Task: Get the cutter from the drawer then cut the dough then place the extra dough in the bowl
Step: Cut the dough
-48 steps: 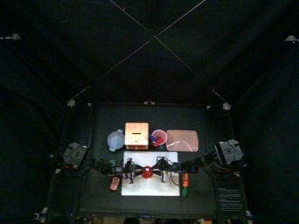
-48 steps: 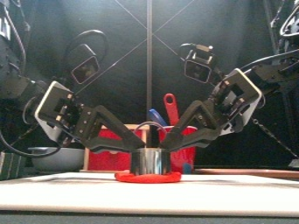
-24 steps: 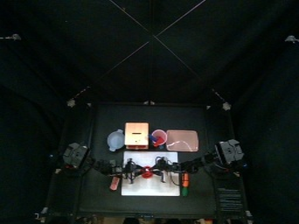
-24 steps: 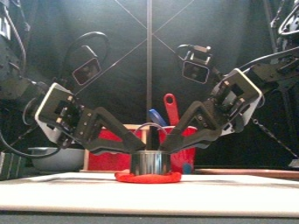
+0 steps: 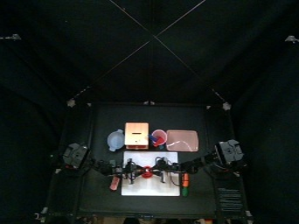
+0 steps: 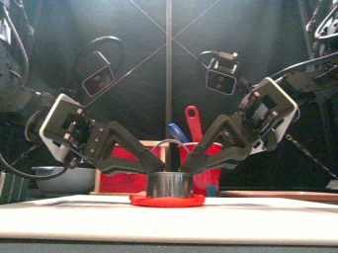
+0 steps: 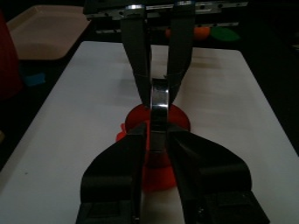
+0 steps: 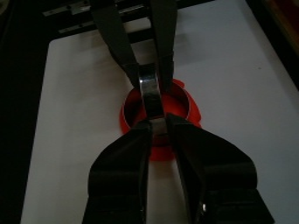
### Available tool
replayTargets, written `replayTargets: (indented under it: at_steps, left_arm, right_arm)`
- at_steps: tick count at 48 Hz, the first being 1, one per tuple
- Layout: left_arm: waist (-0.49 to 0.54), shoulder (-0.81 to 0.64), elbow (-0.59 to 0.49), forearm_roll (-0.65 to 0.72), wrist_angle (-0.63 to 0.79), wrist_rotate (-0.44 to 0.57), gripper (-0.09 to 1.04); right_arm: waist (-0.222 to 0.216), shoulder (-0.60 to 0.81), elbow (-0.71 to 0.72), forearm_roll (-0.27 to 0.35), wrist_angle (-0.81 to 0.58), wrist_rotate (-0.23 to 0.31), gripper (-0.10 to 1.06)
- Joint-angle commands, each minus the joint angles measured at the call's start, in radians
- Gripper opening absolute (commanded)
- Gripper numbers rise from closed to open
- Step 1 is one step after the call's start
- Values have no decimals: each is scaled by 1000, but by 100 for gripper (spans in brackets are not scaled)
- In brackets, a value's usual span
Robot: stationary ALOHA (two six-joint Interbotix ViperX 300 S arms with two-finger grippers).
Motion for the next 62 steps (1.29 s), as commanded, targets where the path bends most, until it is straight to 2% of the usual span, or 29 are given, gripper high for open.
replayTargets:
  at_steps: [1,27,36,46,51,62]
  left_arm:
    - [2,6,8,-6,37,-6,64]
    - [0,5,6,-17,54,-8,64]
    - [0,-34,9,-25,57,3,69]
    - [0,-58,11,-21,60,8,81]
    - [3,-80,14,-18,54,11,83]
    - [6,-181,12,2,58,133,83]
  right_arm:
    - [6,23,6,6,34,6,59]
    - [3,23,-5,0,69,3,59]
    - [2,-8,-11,-8,69,-8,61]
    - [2,-29,-15,-23,69,-6,71]
    - [2,-44,-23,-29,69,-11,78]
    - [-11,-77,-29,-54,69,-11,81]
